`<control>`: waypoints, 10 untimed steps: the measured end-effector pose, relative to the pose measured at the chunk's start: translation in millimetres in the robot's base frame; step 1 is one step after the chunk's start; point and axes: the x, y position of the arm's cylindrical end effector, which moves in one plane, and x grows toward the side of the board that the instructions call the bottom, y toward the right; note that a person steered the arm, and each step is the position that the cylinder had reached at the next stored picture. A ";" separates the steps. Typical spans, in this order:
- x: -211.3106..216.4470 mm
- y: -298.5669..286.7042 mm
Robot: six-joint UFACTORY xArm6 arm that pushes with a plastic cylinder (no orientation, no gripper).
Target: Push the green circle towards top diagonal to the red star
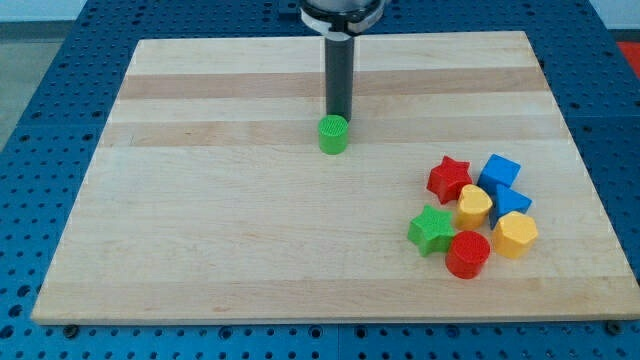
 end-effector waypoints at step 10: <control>10.5 34.8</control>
